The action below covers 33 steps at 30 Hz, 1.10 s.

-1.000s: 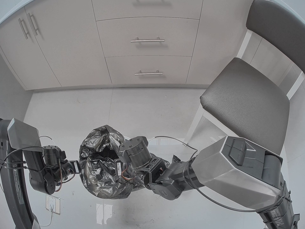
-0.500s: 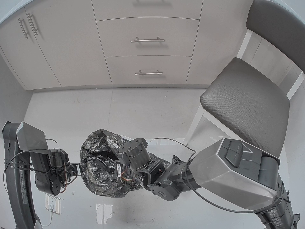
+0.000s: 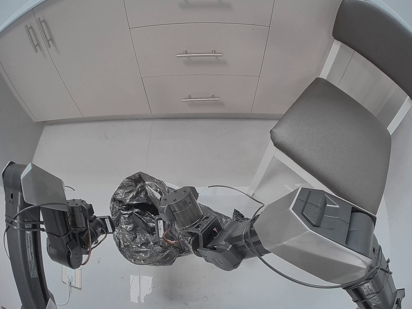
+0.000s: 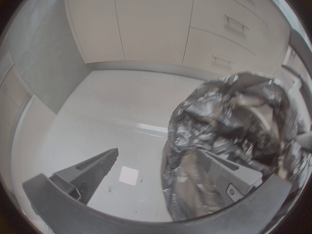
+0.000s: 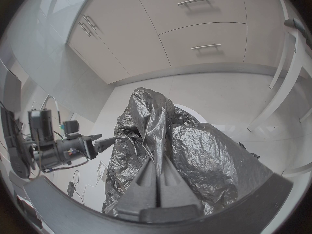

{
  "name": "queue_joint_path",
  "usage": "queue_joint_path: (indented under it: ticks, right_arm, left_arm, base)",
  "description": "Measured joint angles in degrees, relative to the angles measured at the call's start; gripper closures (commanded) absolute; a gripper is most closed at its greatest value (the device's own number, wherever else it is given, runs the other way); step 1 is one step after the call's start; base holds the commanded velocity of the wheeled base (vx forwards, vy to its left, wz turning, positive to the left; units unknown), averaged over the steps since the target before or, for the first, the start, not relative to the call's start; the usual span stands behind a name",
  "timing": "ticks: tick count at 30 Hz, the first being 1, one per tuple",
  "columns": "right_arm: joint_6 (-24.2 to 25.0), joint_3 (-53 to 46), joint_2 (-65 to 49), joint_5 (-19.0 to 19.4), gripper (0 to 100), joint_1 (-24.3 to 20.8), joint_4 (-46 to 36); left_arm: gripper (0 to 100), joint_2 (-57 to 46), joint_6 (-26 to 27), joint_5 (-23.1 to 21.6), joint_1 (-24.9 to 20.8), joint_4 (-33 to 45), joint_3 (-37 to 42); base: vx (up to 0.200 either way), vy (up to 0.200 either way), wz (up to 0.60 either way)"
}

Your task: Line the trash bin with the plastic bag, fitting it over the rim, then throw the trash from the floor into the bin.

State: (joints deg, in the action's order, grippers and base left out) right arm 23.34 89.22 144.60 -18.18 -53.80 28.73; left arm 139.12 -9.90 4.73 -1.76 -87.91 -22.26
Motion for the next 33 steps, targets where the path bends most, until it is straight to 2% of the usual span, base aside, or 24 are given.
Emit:
queue_joint_path:
  ticks: [8,17,23,29,33]
  right_arm:
    - [-1.3,0.1,-0.9,-0.7,100,-0.2,-0.1]
    - [-2.4,0.3,-3.0,-1.0,100,-0.6,-0.5]
    - [-4.4,2.1,-3.1,-2.9,100,0.2,-0.7]
    - [-5.0,4.7,-2.6,-3.7,100,1.3,-0.9]
    - [-5.1,5.7,-2.4,-3.9,100,1.4,-0.9]
  left_arm:
    - [0,-10.3,-2.7,-1.1,-1.9,0.1,4.5]
    - [0,-18.9,-2.9,-2.7,-9.8,0.1,11.7]
    - [0,-20.0,-2.8,-9.0,-13.9,0.1,16.8]
    - [0,-20.0,-2.1,-14.5,-15.1,0.0,20.4]
    - [0,-20.0,0.5,-17.2,-15.6,0.1,21.1]
  base:
    - [0.000,0.000,0.00]
    - [0.000,0.000,0.00]
    - [0.000,0.000,0.00]
    - [0.000,0.000,0.00]
    - [0.000,0.000,0.00]
